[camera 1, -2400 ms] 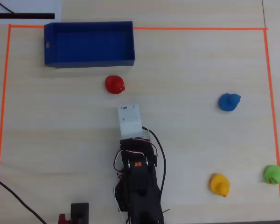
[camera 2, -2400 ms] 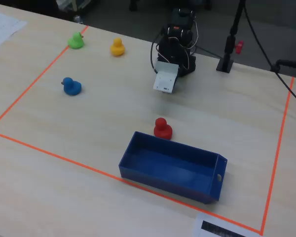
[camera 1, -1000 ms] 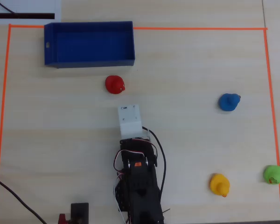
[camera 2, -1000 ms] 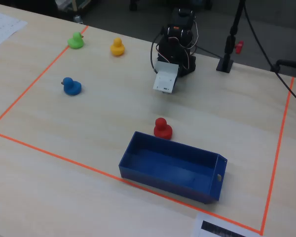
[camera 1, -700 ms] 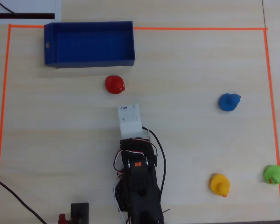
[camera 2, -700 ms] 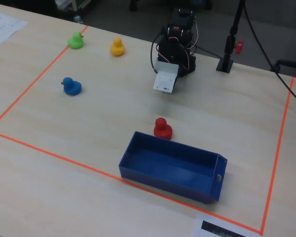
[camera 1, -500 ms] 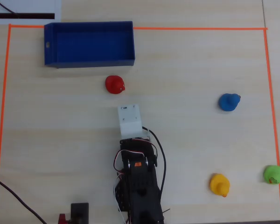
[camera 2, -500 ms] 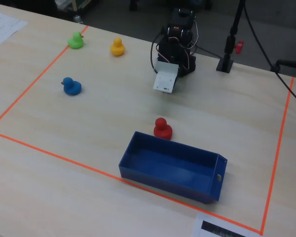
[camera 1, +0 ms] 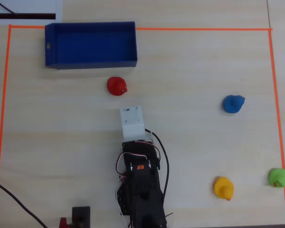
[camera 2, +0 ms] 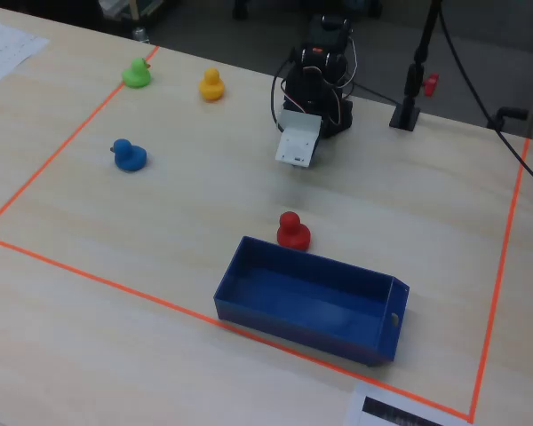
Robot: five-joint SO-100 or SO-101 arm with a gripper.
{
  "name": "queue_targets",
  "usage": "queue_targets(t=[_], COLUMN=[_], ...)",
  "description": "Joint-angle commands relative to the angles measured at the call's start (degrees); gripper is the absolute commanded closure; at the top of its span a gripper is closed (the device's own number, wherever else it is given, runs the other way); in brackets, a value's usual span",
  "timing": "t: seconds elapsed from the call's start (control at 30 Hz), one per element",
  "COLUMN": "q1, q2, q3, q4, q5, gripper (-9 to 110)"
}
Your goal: Grasp yellow duck and put it into box.
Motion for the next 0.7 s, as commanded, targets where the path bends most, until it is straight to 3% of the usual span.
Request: queue_targets(t=[0.0, 0.17, 0.4, 0.67], q1=[0.1, -2.9, 6.2, 14.5], q2=[0.1, 0.0, -10.8, -41.7], q3=[-0.2, -0.2, -7.6, -48.4], q4=[1.1, -3.5, -38.1, -27.5], q5=[-0.4, 0.6, 0.5, 7.1], gripper=[101, 101, 101, 101])
